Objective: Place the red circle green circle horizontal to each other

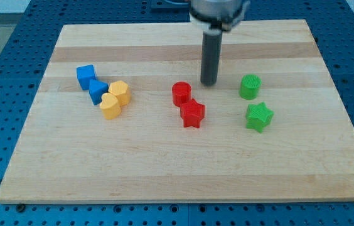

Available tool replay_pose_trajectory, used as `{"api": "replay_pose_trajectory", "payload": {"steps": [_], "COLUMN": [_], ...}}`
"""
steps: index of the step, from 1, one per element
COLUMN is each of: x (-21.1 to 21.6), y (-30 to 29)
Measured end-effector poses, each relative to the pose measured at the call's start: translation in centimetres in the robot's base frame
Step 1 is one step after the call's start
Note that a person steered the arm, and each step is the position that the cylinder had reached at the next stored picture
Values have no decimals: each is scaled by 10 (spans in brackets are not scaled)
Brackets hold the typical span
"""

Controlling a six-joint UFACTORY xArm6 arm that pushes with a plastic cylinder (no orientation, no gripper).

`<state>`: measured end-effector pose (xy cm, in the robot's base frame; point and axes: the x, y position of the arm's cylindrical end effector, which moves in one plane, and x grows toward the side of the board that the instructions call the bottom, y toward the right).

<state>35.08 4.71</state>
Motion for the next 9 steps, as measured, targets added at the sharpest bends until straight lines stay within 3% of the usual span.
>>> {"api": "replay_pose_trajectory", "payload": {"steps": [1,2,3,5,7,9], "x": [-75,-56,-1,55,60,60], "y": [35,100,110,106,89,25]}}
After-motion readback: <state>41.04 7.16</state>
